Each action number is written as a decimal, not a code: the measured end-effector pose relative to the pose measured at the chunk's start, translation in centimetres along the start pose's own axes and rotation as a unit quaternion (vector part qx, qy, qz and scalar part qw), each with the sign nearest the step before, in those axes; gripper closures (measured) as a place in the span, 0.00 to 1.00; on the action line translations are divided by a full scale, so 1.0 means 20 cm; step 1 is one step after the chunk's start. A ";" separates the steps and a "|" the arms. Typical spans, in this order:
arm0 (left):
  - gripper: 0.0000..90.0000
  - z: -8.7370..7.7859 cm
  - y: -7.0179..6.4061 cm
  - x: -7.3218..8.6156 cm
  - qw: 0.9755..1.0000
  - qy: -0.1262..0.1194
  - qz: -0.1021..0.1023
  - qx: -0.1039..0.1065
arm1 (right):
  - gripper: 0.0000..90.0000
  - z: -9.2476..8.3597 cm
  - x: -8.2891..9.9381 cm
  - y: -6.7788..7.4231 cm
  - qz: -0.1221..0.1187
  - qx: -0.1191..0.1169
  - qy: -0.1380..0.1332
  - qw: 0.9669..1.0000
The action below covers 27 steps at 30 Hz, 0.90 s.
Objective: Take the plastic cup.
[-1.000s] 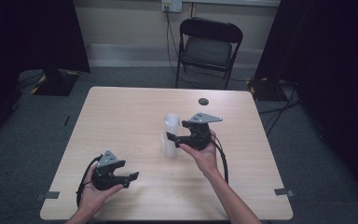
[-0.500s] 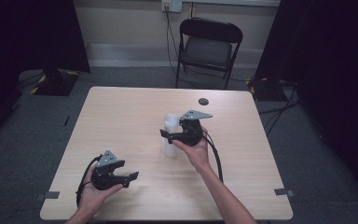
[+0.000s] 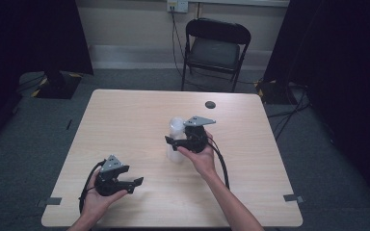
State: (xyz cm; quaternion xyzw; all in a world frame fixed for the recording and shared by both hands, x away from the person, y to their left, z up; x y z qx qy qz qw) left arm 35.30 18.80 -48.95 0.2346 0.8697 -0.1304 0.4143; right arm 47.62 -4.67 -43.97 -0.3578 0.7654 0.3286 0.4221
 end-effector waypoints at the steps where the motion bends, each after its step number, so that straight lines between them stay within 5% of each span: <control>1: 0.27 0.00 0.00 0.00 1.000 0.000 0.000 0.001 | 0.25 0.00 0.00 0.00 0.000 0.000 0.001 1.000; 27: 0.26 0.00 0.00 0.00 1.000 -0.001 0.002 0.000 | 0.31 -0.02 -0.04 0.00 0.001 0.004 -0.014 1.000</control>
Point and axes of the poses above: each handheld gripper's, and its own axes: z roughly forward along the jaws, x roughly out of its underside, y roughly to its left, the point moved 4 cm from there along z, roughly forward along the jaws, and after that the axes turned 11 degrees about -x, right-handed, at the moved point
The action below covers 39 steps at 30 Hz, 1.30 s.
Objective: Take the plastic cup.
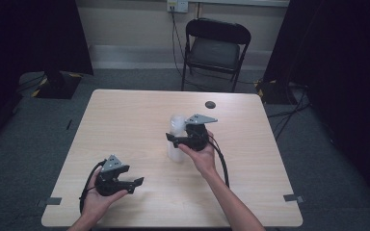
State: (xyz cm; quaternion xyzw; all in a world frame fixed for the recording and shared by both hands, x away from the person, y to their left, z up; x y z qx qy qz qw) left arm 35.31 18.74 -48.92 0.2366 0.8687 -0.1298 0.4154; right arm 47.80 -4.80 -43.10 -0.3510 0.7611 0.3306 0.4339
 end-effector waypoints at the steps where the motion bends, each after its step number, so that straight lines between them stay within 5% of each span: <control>1: 0.26 0.00 0.00 0.00 1.000 0.000 0.000 0.000 | 0.31 0.00 0.00 0.00 0.000 0.000 0.000 1.000; 39: 0.26 0.01 0.00 0.00 1.000 0.001 0.000 -0.005 | 0.35 -0.08 -0.16 0.02 0.020 -0.009 -0.033 0.999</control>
Point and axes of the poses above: each handheld gripper's, and its own axes: z roughly forward along the jaws, x roughly out of its underside, y roughly to its left, the point moved 4 cm from there along z, roughly forward along the jaws, and after that the axes turned 11 degrees about -x, right-handed, at the moved point
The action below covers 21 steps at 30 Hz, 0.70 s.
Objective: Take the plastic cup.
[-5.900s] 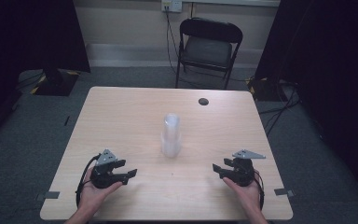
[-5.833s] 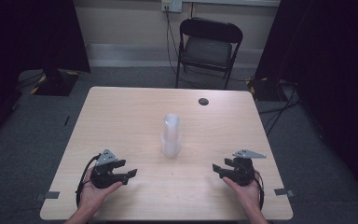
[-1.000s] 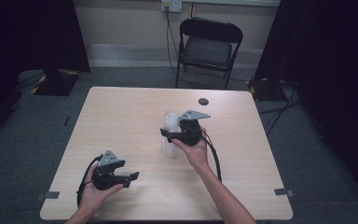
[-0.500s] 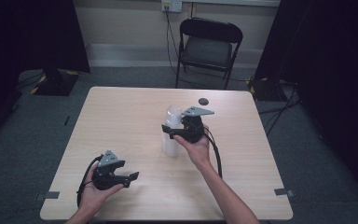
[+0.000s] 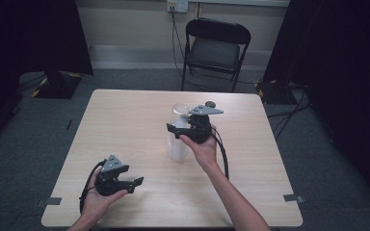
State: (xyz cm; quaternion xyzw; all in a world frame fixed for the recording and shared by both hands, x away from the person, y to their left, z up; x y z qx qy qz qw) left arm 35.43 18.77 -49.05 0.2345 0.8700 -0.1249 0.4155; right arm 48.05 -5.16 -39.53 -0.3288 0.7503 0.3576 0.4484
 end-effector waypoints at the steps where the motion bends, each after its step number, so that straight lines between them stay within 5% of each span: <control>1: 0.26 0.00 0.00 0.00 1.000 0.000 0.000 -0.001 | 0.35 0.00 0.00 0.00 -0.001 0.000 -0.001 1.000; 15: 0.26 -0.02 0.05 0.00 1.000 -0.012 -0.024 -0.017 | 0.37 -0.03 -0.07 0.01 0.005 0.000 -0.012 1.000; 21: 0.29 -0.01 0.04 0.01 0.999 0.001 -0.035 0.006 | 0.37 -0.05 -0.08 0.01 0.010 0.001 -0.017 1.000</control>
Point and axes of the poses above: each handheld gripper's, and its own axes: z roughly forward along the jaws, x roughly out of its underside, y roughly to its left, the point moved 4 cm from there along z, roughly forward along the jaws, and after that the axes turned 11 degrees about -x, right-handed, at the moved point
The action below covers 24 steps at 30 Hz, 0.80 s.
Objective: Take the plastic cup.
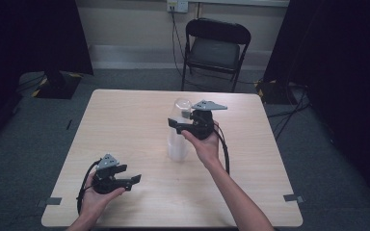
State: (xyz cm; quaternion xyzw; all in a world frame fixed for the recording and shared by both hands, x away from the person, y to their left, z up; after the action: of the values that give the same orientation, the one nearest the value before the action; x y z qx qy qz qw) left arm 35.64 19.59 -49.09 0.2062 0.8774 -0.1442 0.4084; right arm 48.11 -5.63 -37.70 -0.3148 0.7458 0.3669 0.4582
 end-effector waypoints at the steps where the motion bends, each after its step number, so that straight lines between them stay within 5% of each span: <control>1: 0.29 0.00 0.00 0.00 1.000 0.000 0.000 0.000 | 0.37 0.00 0.00 0.00 0.001 0.002 -0.002 1.000; 13: 0.29 0.00 -0.02 -0.01 1.000 -0.013 0.014 0.013 | 0.37 -0.07 -0.08 0.01 0.001 -0.010 -0.028 1.000; 16: 0.29 -0.01 -0.04 -0.01 0.999 -0.020 0.028 0.040 | 0.36 -0.08 -0.09 0.01 0.003 -0.014 -0.033 0.999; 24: 0.36 -0.02 -0.07 -0.02 0.997 -0.030 0.055 0.042 | 0.36 -0.12 -0.13 0.04 -0.002 -0.017 -0.044 0.999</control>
State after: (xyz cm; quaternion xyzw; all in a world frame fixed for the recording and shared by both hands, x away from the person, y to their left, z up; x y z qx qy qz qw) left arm 34.89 18.48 -48.42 0.2663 0.8452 -0.1643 0.4332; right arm 47.42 -6.93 -34.28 -0.3075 0.7177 0.3923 0.4862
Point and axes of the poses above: each handheld gripper's, and its own axes: z roughly forward along the jaws, x roughly out of its underside, y roughly to its left, the point moved 4 cm from there along z, roughly forward along the jaws, and after that the axes turned 11 degrees about -x, right-handed, at the moved point
